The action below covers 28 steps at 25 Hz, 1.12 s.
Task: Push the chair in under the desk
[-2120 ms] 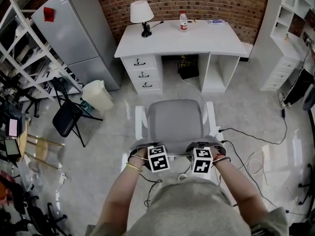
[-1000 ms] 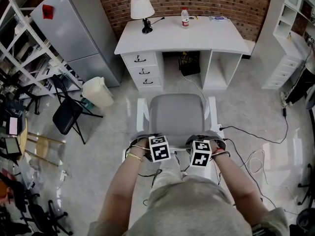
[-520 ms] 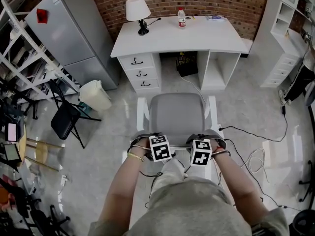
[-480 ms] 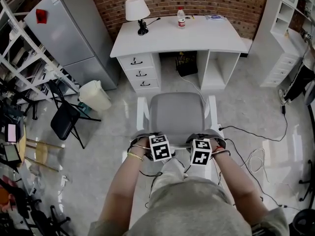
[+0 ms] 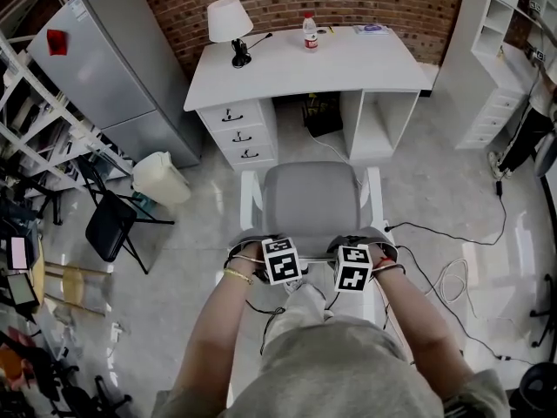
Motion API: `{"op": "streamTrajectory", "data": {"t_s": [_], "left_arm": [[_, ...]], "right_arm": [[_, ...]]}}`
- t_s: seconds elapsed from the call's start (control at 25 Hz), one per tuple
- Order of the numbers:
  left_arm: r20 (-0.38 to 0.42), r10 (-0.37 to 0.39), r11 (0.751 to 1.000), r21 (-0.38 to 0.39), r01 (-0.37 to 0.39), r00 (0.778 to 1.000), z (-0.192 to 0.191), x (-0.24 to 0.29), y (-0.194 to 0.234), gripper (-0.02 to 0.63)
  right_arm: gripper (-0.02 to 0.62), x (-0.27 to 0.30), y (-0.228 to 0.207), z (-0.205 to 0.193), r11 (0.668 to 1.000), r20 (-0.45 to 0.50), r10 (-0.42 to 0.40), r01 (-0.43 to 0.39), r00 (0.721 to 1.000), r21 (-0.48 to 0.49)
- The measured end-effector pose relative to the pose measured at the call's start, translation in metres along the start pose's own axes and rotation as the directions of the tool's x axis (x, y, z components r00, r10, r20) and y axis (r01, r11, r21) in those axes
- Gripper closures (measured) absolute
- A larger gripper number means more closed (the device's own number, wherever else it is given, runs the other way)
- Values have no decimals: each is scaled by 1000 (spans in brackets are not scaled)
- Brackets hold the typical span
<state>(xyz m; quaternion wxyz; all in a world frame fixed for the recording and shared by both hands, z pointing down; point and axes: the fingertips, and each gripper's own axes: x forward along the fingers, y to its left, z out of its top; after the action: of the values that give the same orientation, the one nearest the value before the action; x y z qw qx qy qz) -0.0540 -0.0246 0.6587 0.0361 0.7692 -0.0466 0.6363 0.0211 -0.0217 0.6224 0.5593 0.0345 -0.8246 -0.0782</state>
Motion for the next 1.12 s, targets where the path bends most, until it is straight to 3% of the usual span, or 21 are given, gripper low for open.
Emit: {"op": "streamTrajectory", "data": {"t_s": [1.12], "left_arm": [[2, -1, 1000, 31, 1, 1000, 4, 3, 48, 489]], "right_arm": [[535, 10, -45, -4, 1000, -8, -2, 2, 1000, 21]]}}
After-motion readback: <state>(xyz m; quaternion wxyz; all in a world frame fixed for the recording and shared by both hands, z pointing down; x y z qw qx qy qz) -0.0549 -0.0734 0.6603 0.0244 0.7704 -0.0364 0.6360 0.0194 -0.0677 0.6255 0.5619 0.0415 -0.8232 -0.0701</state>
